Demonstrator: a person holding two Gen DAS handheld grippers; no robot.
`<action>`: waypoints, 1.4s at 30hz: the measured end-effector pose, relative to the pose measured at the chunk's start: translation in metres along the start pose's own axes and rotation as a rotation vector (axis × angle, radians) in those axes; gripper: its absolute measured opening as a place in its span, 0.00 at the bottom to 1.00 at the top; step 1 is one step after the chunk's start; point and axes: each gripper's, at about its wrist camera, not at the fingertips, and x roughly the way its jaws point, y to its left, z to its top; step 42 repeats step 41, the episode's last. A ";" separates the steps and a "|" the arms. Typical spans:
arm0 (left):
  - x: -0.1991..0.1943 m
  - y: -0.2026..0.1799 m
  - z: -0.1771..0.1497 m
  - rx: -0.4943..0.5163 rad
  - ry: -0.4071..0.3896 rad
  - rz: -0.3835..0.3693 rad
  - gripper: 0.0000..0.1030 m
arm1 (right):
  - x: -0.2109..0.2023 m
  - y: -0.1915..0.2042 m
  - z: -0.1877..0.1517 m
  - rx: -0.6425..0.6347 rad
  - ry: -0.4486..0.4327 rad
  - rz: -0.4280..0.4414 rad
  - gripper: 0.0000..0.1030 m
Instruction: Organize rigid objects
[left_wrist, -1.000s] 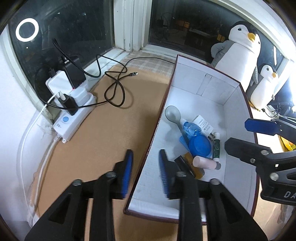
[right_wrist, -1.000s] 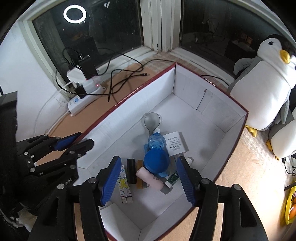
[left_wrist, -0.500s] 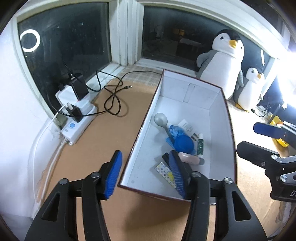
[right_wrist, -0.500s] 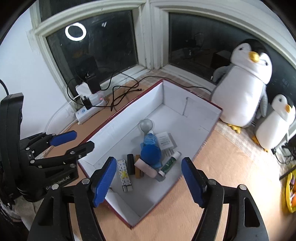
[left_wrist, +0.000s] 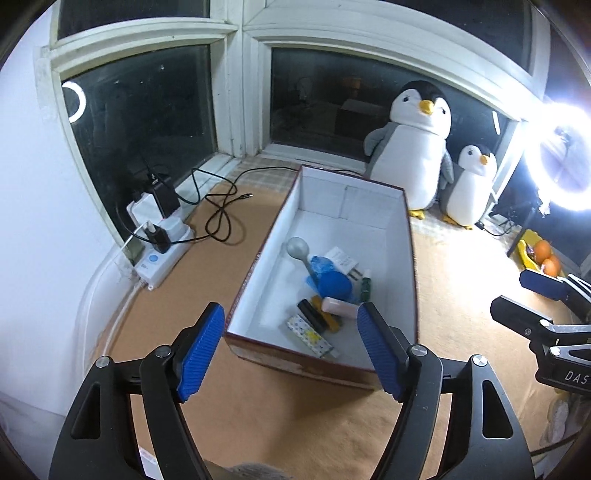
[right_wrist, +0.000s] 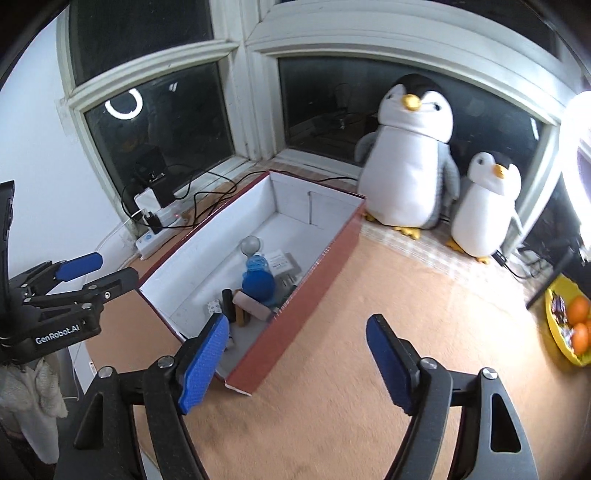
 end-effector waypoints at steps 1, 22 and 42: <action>-0.003 -0.001 -0.001 0.002 -0.003 -0.002 0.72 | -0.003 -0.001 -0.002 0.002 -0.004 -0.007 0.74; -0.019 -0.015 -0.004 0.037 -0.029 -0.003 0.73 | -0.017 -0.014 -0.017 0.036 -0.012 -0.025 0.75; -0.019 -0.020 -0.003 0.051 -0.037 -0.013 0.73 | -0.012 -0.026 -0.019 0.049 0.002 -0.038 0.75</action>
